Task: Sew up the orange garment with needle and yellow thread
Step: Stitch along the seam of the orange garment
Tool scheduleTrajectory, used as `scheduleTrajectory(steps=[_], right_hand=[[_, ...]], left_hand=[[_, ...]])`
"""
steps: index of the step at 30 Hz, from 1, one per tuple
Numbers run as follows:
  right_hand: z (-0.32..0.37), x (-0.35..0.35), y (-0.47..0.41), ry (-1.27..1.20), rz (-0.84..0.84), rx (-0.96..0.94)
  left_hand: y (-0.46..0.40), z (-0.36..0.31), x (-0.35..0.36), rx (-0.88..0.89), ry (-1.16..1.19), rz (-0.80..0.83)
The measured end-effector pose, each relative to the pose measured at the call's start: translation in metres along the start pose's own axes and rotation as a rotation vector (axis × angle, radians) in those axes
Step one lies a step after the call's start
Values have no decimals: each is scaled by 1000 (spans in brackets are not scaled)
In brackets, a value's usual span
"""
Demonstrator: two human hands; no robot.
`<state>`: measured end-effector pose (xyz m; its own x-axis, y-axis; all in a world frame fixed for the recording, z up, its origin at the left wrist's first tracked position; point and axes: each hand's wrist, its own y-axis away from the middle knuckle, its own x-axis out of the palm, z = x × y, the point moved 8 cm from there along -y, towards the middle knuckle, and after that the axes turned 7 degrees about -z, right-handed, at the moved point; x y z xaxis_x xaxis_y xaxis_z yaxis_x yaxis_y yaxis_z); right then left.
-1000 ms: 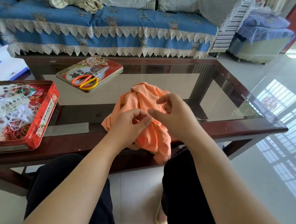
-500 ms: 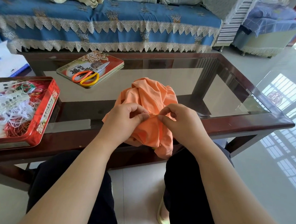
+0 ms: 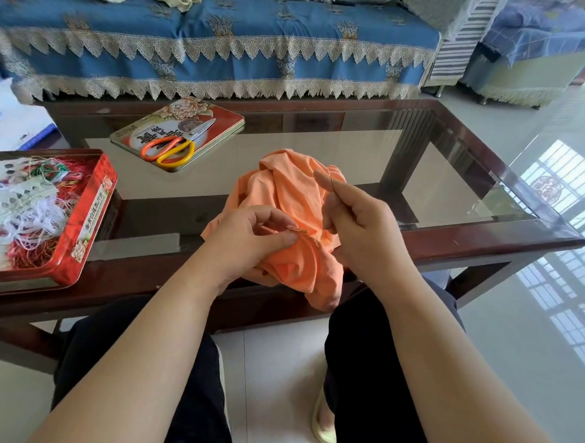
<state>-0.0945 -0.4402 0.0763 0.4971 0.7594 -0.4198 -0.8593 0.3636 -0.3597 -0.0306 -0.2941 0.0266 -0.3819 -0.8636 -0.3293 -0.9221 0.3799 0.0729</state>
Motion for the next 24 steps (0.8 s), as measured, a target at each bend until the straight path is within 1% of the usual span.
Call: scheduleTrajectory(steps=[2, 4, 5, 8, 13, 24], right_hand=[[2, 3, 5, -78, 23, 18], [-2, 8, 13, -174, 48, 107], [-5, 10, 17, -185, 54, 151], [-15, 13, 30, -81, 51, 216], [-20, 13, 35, 138, -16, 148], [-22, 11, 36, 154, -23, 127]], left_hand=[[0, 1, -1, -3, 15, -5], [-1, 1, -3, 8, 25, -18], [0, 1, -4, 20, 31, -24], [-1, 1, -6, 45, 29, -59], [0, 1, -7, 45, 24, -112], [2, -3, -9, 70, -1, -162]])
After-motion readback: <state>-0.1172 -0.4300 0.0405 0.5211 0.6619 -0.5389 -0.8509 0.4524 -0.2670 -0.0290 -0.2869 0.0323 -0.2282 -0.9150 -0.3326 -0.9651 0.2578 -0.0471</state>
